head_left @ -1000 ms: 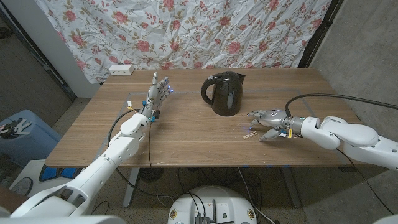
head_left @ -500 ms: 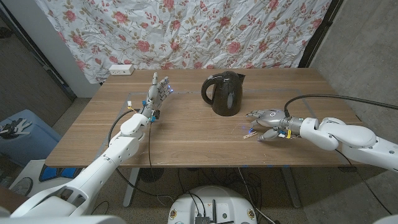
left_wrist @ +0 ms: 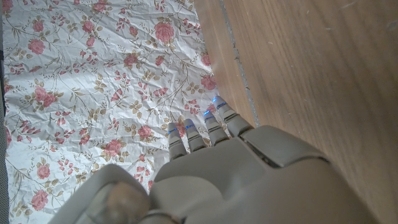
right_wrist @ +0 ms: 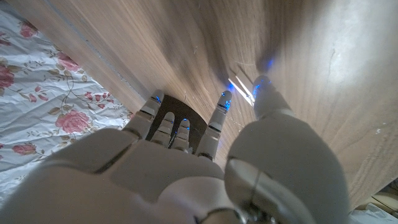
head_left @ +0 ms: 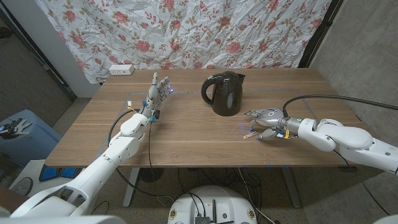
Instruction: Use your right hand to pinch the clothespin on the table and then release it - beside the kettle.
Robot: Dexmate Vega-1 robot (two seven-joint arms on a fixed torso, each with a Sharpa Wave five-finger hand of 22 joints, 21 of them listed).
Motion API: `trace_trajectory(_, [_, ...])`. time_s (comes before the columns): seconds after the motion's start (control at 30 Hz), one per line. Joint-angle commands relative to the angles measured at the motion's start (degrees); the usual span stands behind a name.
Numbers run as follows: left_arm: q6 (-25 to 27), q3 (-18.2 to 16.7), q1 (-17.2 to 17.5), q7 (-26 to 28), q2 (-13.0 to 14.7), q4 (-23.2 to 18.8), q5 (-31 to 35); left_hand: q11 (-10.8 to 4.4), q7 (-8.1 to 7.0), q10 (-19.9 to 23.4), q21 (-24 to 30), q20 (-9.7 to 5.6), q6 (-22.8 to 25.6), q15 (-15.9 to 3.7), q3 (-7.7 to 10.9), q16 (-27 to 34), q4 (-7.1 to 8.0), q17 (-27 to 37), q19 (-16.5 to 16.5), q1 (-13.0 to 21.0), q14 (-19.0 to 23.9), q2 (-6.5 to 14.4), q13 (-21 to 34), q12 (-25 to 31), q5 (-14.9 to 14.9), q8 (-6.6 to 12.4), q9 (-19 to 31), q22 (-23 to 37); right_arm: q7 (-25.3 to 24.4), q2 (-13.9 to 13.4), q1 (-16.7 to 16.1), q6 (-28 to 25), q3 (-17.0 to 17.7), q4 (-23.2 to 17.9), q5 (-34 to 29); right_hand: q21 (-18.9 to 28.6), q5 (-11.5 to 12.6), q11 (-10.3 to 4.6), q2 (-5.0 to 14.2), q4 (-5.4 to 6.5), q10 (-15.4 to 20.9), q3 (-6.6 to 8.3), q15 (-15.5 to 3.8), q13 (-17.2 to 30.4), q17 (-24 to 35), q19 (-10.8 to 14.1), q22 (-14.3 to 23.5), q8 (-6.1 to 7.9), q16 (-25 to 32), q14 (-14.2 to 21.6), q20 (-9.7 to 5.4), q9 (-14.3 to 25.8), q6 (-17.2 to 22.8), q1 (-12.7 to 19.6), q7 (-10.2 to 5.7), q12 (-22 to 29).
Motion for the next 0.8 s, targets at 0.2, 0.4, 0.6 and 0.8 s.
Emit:
trace_trajectory(0.2, [0.02, -0.01, 0.00, -0.02, 0.00, 0.01, -0.01, -0.43, -0.50, 0.15, 0.42, 0.04, 0.03, -0.39, 0.05, 0.48, 0.33, 0.21, 0.47, 0.04, 0.52, 0.62, 0.12, 0.34, 0.46, 0.36, 0.28, 0.14, -3.68, 0.66, -0.07, -0.03, -0.91, 1.43, -2.09, 0.41, 0.36, -0.71, -0.30, -0.35, 1.94, 0.01, -0.94, 0.17, 0.20, 1.27, 0.04, 1.56, 0.94, 1.86, -0.52, 0.47, 3.03, 2.04, -0.10, 0.52])
trace_trajectory(0.4, [0.02, -0.01, 0.01, -0.01, 0.00, 0.00, -0.01, -0.31, -0.50, 0.20, 0.41, 0.04, 0.03, -0.35, 0.05, 0.47, 0.33, 0.21, 0.44, 0.04, 0.49, 0.62, 0.12, 0.36, 0.46, 0.36, 0.28, 0.14, -4.57, 0.97, 0.43, 0.42, -1.49, 2.31, -2.83, 0.44, 0.58, -1.13, -0.70, -0.30, 2.78, -0.38, -1.58, 0.16, 0.25, 2.11, 0.03, 2.21, 1.26, 2.73, -1.47, 0.58, 4.24, 2.52, -0.15, 0.57])
trace_trajectory(0.6, [0.03, -0.01, 0.01, 0.00, 0.01, 0.00, 0.00, -0.32, -0.50, 0.09, 0.41, 0.04, 0.02, -0.40, 0.05, 0.46, 0.32, 0.21, 0.46, 0.04, 0.48, 0.62, 0.12, 0.32, 0.46, 0.35, 0.28, 0.14, -5.90, 1.15, 0.59, 0.42, -1.78, 2.90, -3.46, 0.46, 0.85, -1.36, -0.84, -0.28, 3.47, -0.60, -2.02, 0.15, 0.28, 2.72, 0.02, 2.89, 1.42, 3.20, -1.91, 0.72, 5.58, 2.99, -0.13, 0.63])
trace_trajectory(0.8, [0.03, -0.01, 0.01, 0.00, 0.01, -0.01, 0.00, -0.26, -0.50, 0.07, 0.42, 0.09, 0.02, -0.43, 0.05, 0.49, 0.33, 0.21, 0.47, 0.04, 0.55, 0.62, 0.12, 0.31, 0.46, 0.35, 0.28, 0.14, -5.58, 1.79, 1.45, 0.71, -2.39, 3.38, -3.73, 0.36, 1.07, -1.58, -0.95, -0.30, 4.00, -0.73, -2.41, 0.14, 0.29, 2.91, 0.02, 3.32, 1.47, 3.39, -2.10, 0.81, 6.39, 3.47, -0.17, 0.67])
